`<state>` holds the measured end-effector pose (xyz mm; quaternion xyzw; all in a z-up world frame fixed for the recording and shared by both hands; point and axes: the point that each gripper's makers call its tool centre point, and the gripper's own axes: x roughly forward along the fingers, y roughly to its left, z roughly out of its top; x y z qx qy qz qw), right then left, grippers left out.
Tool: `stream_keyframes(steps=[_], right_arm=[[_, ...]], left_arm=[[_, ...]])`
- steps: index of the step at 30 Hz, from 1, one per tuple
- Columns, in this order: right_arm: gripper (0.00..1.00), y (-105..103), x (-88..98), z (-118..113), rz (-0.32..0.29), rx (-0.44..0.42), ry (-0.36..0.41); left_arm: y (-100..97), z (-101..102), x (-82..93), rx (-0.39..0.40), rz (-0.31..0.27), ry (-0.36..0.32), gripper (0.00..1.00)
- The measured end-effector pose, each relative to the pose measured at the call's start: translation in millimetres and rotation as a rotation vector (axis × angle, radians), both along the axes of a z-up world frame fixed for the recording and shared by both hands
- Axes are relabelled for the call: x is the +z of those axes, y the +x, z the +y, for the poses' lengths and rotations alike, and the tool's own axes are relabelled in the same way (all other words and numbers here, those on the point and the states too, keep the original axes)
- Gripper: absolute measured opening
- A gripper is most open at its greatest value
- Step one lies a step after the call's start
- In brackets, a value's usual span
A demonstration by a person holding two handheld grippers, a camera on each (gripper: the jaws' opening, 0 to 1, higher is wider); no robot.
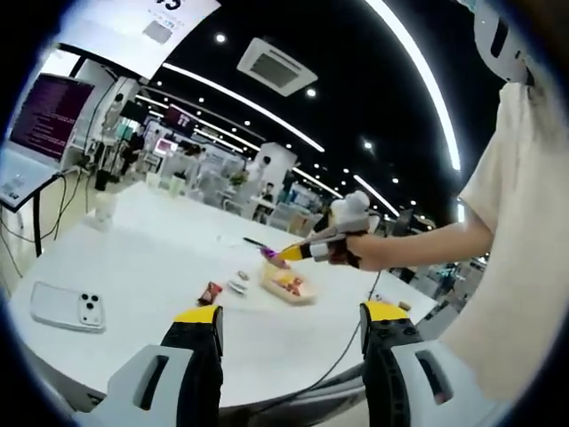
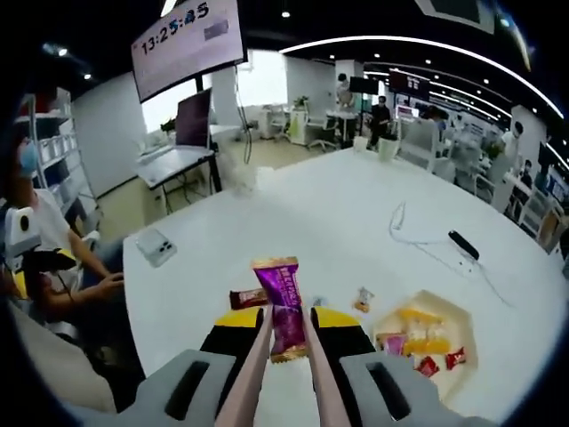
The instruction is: Place the target food into the container with the food tongs after gripping and lifting it, then release it inside without dropping or visibly crushing the food.
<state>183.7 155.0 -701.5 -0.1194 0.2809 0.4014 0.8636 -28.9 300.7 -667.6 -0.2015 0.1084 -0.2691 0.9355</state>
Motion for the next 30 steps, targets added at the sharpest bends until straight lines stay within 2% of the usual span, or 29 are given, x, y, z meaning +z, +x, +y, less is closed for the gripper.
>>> stream_keyframes(steps=[9, 14, 22, 30], right_arm=[[0.20, 11, 20.3, -26, -0.040, -0.058, 0.031], [0.20, 17, 31.1, -48, -0.062, -0.108, 0.049], [0.20, 25, 40.8, -71, -0.082, -0.151, 0.053], [0.20, 30, 49.8, -88, -0.101, -0.185, 0.057]], left_arm=[[6.2, -11, 2.4, -0.040, 0.001, 0.009, 0.62], [13.3, -17, 5.2, -0.077, -0.003, 0.021, 0.62], [22.5, -21, 12.3, -0.103, -0.019, 0.036, 0.62], [23.3, -29, 12.2, -0.129, -0.021, 0.040, 0.62]])
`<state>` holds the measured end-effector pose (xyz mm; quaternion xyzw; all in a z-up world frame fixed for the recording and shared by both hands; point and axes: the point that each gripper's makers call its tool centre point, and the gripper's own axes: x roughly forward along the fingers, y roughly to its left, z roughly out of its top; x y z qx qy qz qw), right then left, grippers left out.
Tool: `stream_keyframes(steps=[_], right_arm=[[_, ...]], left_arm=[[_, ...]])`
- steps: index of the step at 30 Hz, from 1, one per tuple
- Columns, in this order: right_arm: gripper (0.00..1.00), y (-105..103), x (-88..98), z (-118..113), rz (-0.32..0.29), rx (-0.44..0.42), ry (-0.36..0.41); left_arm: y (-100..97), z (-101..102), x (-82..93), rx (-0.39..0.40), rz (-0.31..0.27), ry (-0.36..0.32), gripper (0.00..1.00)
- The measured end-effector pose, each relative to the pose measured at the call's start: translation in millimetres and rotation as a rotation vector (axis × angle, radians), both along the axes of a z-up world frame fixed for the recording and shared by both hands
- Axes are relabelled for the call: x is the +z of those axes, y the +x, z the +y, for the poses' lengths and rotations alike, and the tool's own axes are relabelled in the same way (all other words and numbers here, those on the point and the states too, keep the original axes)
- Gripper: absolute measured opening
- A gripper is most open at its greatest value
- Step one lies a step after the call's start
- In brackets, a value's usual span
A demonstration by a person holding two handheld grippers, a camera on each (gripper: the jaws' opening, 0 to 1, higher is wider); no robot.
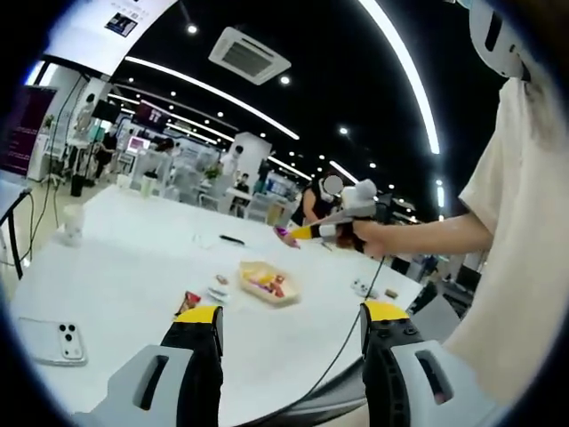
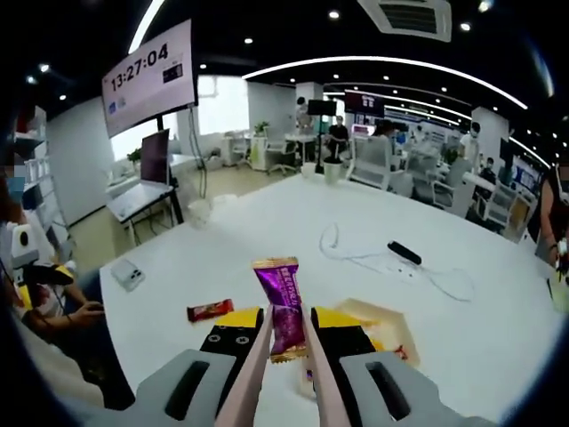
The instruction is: Place the target food into the container with the food tongs after gripping and lifting it, then release it inside without dropping or visibly crushing the food.
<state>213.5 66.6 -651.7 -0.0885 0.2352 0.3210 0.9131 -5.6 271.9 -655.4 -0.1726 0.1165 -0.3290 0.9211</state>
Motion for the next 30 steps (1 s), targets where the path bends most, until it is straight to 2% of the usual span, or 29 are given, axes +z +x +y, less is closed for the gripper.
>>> stream_keyframes(steps=[13, 15, 18, 30], right_arm=[[0.20, 4, 11.1, -17, -0.023, -0.041, 0.004], [0.20, 5, 17.9, -20, -0.021, -0.057, 0.039], [0.20, 7, 24.1, -22, -0.029, -0.065, 0.049], [0.20, 14, 32.3, -39, -0.050, -0.097, 0.031]], left_arm=[[1.8, -5, -0.2, -0.019, -0.004, -0.005, 0.62], [1.6, -7, 0.0, -0.021, -0.004, -0.007, 0.62], [1.1, -9, -0.4, -0.025, -0.004, -0.012, 0.62], [0.8, -9, -3.0, -0.031, -0.002, -0.020, 0.62]])
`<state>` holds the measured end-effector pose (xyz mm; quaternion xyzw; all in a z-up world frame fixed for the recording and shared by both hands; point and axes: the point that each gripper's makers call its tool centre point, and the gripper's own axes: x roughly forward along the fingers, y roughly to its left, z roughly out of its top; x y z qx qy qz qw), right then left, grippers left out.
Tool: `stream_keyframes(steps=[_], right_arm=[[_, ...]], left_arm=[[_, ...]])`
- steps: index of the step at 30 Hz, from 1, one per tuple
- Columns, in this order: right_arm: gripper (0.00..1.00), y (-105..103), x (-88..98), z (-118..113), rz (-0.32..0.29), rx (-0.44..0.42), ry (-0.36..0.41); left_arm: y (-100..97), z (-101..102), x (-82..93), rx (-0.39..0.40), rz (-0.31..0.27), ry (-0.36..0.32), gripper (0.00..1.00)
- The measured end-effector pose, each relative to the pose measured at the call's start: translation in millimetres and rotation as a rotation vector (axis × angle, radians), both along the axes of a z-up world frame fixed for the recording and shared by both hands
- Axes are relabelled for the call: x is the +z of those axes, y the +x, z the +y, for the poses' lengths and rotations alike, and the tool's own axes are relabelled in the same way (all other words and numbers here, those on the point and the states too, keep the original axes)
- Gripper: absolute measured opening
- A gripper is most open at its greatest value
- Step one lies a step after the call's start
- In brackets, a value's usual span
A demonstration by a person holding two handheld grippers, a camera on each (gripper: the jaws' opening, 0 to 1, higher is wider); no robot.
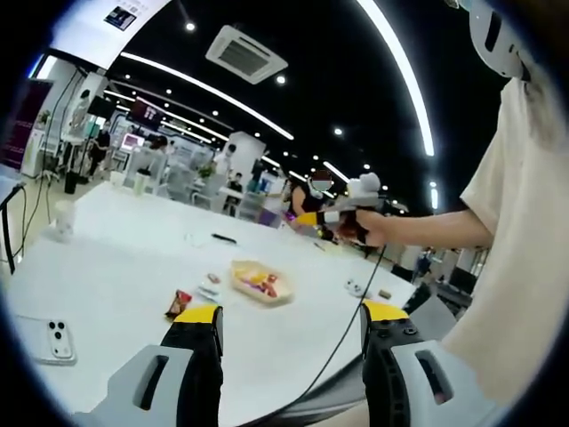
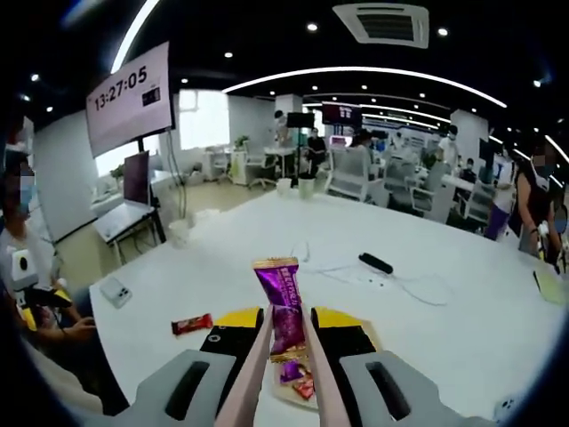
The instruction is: Place the target food into the container with the food tongs after gripping and lifting it, then release it inside without dropping or visibly crushing the food.
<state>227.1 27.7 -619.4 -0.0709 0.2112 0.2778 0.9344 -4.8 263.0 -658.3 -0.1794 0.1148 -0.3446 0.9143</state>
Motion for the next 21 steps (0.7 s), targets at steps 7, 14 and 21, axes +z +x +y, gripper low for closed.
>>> stream_keyframes(steps=[7, 14, 21], right_arm=[[0.20, -1, -1.2, -13, 0.006, -0.033, 0.009], [0.20, 3, 0.0, -27, 0.004, -0.073, 0.030], [0.20, 2, 3.3, -46, 0.004, -0.135, 0.096]], left_arm=[[0.8, 1, -1.5, -0.006, 0.002, 0.002, 0.62], [2.7, -3, -3.0, -0.024, 0.006, 0.005, 0.62], [5.6, -10, -3.4, -0.047, 0.010, 0.006, 0.62]])
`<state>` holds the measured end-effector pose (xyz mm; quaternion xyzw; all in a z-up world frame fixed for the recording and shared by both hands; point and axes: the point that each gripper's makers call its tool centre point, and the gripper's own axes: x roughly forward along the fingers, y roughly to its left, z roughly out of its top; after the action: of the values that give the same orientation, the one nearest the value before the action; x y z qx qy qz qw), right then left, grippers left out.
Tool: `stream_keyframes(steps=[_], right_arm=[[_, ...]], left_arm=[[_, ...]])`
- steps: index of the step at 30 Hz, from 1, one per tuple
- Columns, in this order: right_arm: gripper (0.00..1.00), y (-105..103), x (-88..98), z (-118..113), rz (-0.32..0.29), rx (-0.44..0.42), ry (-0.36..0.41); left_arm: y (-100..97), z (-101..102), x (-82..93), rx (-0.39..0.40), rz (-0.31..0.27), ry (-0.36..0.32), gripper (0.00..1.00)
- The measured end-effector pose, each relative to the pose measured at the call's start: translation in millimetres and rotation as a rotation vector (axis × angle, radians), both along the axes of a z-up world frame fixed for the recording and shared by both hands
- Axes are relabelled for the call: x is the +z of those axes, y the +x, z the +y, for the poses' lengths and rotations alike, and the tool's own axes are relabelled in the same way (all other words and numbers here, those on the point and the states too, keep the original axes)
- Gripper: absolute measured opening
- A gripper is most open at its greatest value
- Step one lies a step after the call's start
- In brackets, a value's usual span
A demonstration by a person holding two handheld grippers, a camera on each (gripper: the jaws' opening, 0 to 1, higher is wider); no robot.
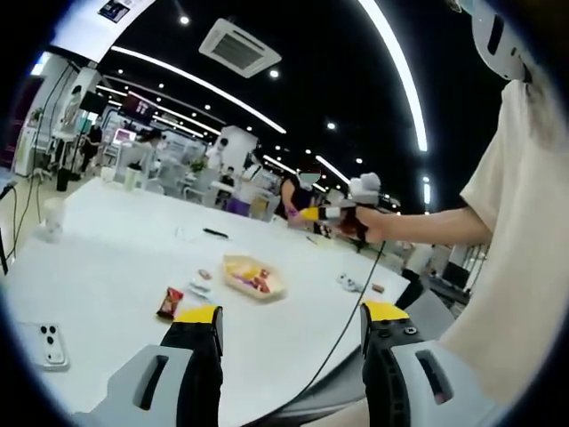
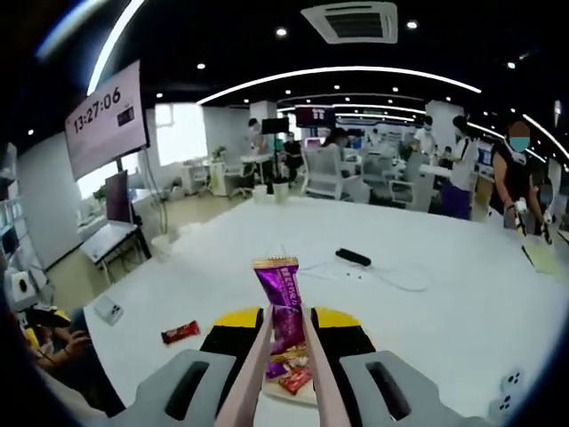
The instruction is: Place the target food into the container with the food tongs after gripping and lifting it, then release it inside without dropping or visibly crushing the food.
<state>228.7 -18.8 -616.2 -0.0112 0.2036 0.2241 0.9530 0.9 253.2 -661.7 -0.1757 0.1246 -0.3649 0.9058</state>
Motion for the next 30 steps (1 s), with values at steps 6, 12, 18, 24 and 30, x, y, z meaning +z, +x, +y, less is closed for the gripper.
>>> stream_keyframes(steps=[6, 12, 18, 24, 30], right_arm=[[0.20, -4, -1.9, -23, 0.004, -0.053, 0.022], [0.20, -6, -1.3, -33, 0.002, -0.082, 0.034], [0.20, -5, -2.2, -38, 0.003, -0.100, 0.037], [0.20, -2, -2.9, -41, 0.005, -0.109, 0.040], [0.20, 1, -1.8, -39, 0.004, -0.106, 0.041]], left_arm=[[5.0, -9, 2.6, -0.039, -0.005, 0.012, 0.62], [6.1, -14, 2.3, -0.063, -0.002, 0.018, 0.62], [8.7, -16, 1.9, -0.073, 0.000, 0.021, 0.62], [12.6, -17, 3.4, -0.075, -0.002, 0.021, 0.62], [14.2, -16, 3.7, -0.074, -0.002, 0.024, 0.62]])
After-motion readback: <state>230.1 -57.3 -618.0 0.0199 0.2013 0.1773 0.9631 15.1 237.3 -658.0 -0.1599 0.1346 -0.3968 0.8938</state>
